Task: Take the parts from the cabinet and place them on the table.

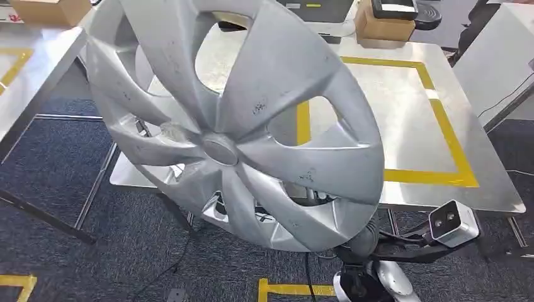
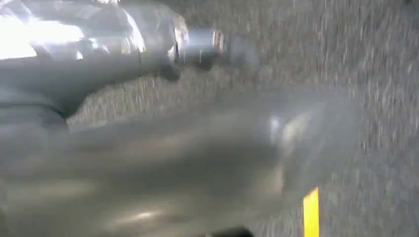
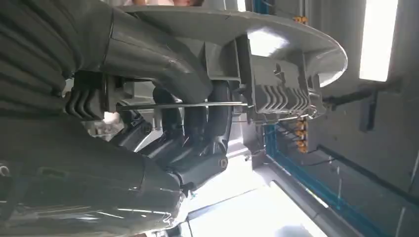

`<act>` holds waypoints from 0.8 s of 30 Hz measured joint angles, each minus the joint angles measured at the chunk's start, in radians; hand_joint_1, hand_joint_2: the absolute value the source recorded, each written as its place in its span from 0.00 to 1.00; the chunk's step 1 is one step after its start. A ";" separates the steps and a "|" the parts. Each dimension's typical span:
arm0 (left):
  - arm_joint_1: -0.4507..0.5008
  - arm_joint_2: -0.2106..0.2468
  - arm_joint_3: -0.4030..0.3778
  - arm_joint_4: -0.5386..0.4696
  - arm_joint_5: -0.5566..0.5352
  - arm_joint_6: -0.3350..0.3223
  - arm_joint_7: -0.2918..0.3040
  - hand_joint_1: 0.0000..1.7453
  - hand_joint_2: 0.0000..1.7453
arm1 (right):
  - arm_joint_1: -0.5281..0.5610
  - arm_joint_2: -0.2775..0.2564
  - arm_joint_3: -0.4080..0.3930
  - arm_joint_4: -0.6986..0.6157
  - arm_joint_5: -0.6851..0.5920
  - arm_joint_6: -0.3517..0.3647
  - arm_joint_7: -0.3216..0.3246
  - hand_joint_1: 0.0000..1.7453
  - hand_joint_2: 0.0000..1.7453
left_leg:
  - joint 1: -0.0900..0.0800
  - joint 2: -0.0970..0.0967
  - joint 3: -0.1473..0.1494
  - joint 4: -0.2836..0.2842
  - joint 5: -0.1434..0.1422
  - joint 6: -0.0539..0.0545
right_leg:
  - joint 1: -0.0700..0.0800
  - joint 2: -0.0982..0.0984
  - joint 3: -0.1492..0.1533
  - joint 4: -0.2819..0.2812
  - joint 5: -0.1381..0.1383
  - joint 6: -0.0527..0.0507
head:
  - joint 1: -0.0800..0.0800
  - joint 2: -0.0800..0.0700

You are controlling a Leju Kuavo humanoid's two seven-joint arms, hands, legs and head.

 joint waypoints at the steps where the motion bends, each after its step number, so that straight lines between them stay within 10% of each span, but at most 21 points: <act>1: 0.001 0.000 0.000 0.000 0.000 -0.001 -0.001 0.00 0.00 | 0.002 0.001 0.000 0.000 0.000 0.000 0.000 1.00 1.00 | 0.002 0.000 0.004 -0.001 -0.002 -0.003 | 0.002 0.002 0.003 0.001 -0.002 -0.021 | -0.002 0.000; 2: 0.001 -0.001 0.000 0.000 0.001 -0.002 0.000 0.00 0.00 | 0.004 0.000 0.000 0.000 0.000 0.000 0.000 1.00 1.00 | 0.001 0.000 0.006 -0.002 -0.002 -0.003 | 0.003 0.001 0.003 0.002 0.002 -0.033 | 0.000 0.000; 14: 0.000 0.006 0.000 0.000 0.001 -0.006 -0.008 0.00 0.00 | 0.004 -0.002 -0.004 0.000 -0.009 -0.011 -0.011 1.00 1.00 | 0.001 -0.007 0.007 -0.005 -0.005 -0.007 | 0.002 -0.001 0.003 0.002 -0.005 -0.031 | -0.005 0.000; 24: 0.001 0.006 0.000 0.000 0.011 -0.006 -0.031 0.00 0.00 | -0.029 -0.044 -0.072 -0.056 0.126 -0.286 0.073 1.00 1.00 | -0.002 -0.009 0.010 -0.005 -0.004 -0.006 | -0.001 -0.001 0.005 0.002 -0.005 -0.031 | -0.005 0.000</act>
